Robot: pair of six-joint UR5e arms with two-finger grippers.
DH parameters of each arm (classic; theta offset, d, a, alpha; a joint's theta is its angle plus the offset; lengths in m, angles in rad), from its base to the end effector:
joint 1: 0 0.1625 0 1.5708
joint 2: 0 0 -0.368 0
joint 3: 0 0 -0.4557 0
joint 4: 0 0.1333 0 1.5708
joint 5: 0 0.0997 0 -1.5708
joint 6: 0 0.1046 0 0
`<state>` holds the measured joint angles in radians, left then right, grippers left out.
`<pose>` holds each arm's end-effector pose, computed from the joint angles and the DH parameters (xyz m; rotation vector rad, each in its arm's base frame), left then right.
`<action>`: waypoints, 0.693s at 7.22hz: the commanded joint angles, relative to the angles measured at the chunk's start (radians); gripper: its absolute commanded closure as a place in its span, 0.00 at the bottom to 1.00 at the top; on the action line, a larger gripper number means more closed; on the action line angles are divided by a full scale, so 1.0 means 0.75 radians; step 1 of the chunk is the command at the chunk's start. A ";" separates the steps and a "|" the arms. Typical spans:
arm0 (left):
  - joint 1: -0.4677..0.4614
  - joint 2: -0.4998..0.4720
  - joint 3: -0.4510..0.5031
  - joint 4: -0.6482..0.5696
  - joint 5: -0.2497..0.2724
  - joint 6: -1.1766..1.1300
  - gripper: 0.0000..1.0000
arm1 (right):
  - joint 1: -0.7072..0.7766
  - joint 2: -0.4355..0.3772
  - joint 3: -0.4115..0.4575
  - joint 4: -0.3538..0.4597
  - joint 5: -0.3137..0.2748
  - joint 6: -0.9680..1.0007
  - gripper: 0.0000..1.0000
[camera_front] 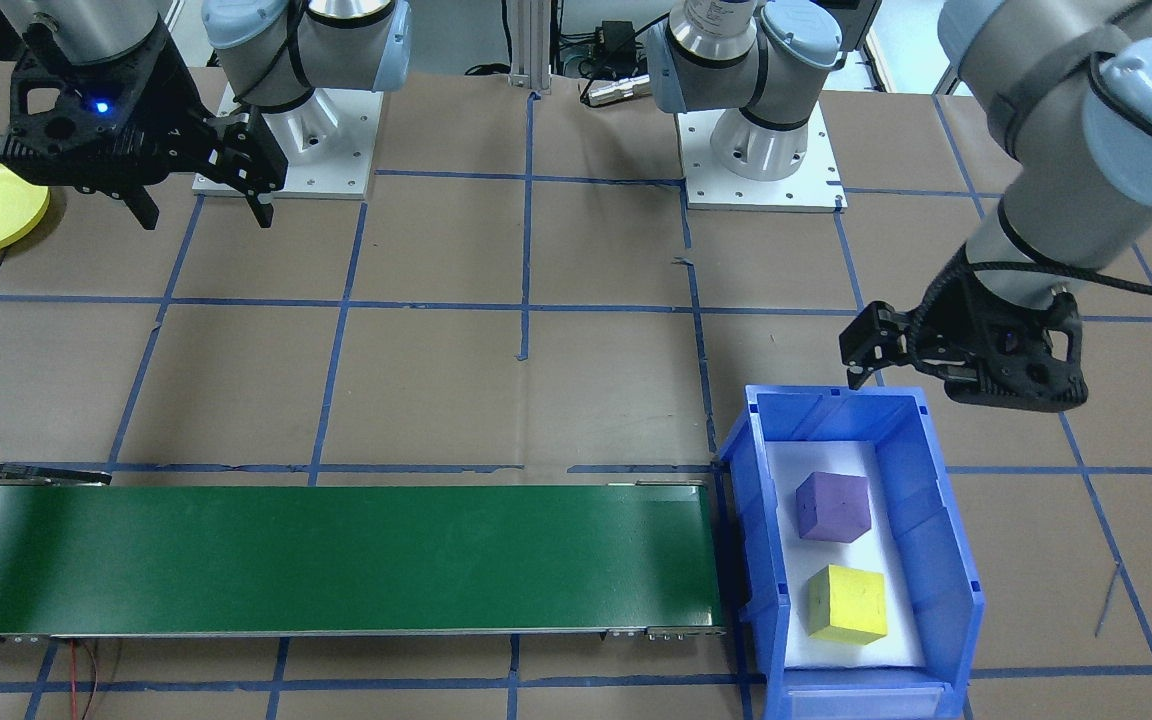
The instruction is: Move block left to right into plate
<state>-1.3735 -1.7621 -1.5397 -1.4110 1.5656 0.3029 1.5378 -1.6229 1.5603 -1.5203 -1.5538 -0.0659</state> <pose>-0.0098 -0.6337 0.3465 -0.1655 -3.1321 0.0014 0.1173 -0.5408 0.4551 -0.0516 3.1247 -0.0202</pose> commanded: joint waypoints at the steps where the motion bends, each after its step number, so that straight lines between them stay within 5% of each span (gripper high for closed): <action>1: 0.048 -0.102 -0.021 0.083 -0.007 0.083 0.00 | -0.001 0.000 0.002 -0.002 0.010 0.000 0.00; 3: 0.048 -0.176 -0.104 0.245 -0.009 0.083 0.00 | -0.001 0.000 0.002 -0.004 0.010 0.000 0.00; 5: 0.023 -0.189 -0.113 0.243 -0.011 0.075 0.00 | 0.001 0.000 0.004 -0.006 0.012 0.000 0.00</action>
<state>-1.3437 -1.8952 -1.6167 -1.2356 1.5583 0.3628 1.5381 -1.6229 1.5626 -1.5241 -1.5452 -0.0659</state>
